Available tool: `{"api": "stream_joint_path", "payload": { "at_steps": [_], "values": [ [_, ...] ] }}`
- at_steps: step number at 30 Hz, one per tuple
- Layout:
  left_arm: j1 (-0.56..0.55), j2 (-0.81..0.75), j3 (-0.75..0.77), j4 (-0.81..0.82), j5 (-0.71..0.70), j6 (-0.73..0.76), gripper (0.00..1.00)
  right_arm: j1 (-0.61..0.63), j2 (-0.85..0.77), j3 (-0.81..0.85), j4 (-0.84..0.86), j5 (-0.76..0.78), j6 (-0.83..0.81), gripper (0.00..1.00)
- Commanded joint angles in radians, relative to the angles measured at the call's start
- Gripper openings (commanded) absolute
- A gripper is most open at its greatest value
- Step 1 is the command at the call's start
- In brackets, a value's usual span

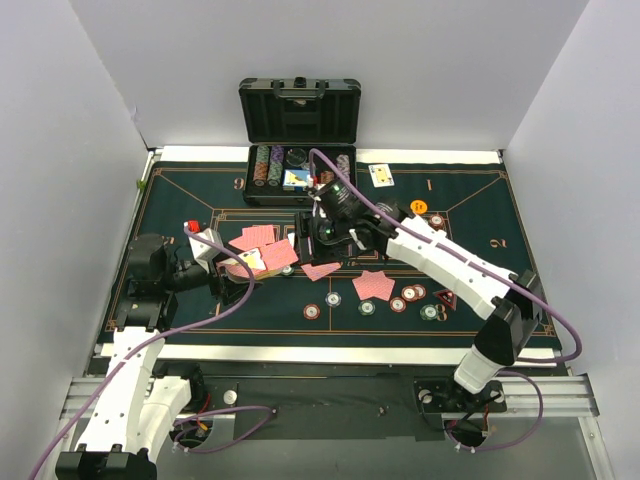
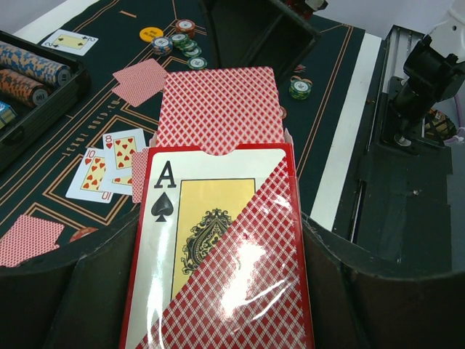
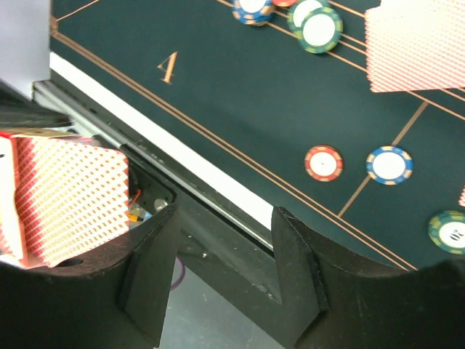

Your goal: Distribute texas hold em gaming equipment

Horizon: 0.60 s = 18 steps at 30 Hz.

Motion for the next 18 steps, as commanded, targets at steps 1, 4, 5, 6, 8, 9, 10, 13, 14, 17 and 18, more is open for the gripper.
{"api": "stream_joint_path", "payload": {
  "at_steps": [1,4,5,6,8,9,10,13,14,17,18],
  "values": [
    [0.005,-0.006,0.006,0.040,0.049,0.027,0.00,0.038,0.024,0.074,0.029,-0.058,0.002,0.48],
    [0.005,-0.004,0.007,0.017,0.046,0.041,0.01,0.049,0.036,0.065,0.066,-0.089,0.024,0.47],
    [0.003,-0.004,0.012,0.011,0.043,0.055,0.01,0.053,0.038,0.056,0.084,-0.092,0.035,0.47],
    [0.003,-0.004,0.012,-0.002,0.037,0.061,0.00,0.056,0.040,0.053,0.089,-0.098,0.038,0.46],
    [0.003,-0.004,0.012,-0.011,0.035,0.073,0.00,0.063,0.046,0.048,0.100,-0.101,0.044,0.45],
    [0.003,-0.007,0.013,-0.037,0.038,0.084,0.01,0.066,0.046,0.046,0.101,-0.101,0.047,0.45],
    [0.002,-0.009,0.013,-0.048,0.040,0.110,0.01,0.067,0.047,0.045,0.103,-0.101,0.047,0.45],
    [-0.003,-0.014,0.022,-0.075,0.035,0.126,0.00,0.067,0.046,0.037,0.103,-0.099,0.047,0.44],
    [-0.003,-0.014,0.024,-0.097,0.029,0.136,0.00,0.066,0.041,0.030,0.103,-0.096,0.047,0.44],
    [-0.003,-0.021,0.009,-0.108,0.037,0.161,0.00,0.063,0.029,0.010,0.103,-0.093,0.045,0.44],
    [-0.003,-0.024,-0.005,-0.100,0.043,0.167,0.00,0.061,0.026,-0.001,0.100,-0.089,0.042,0.44]
  ]
}}
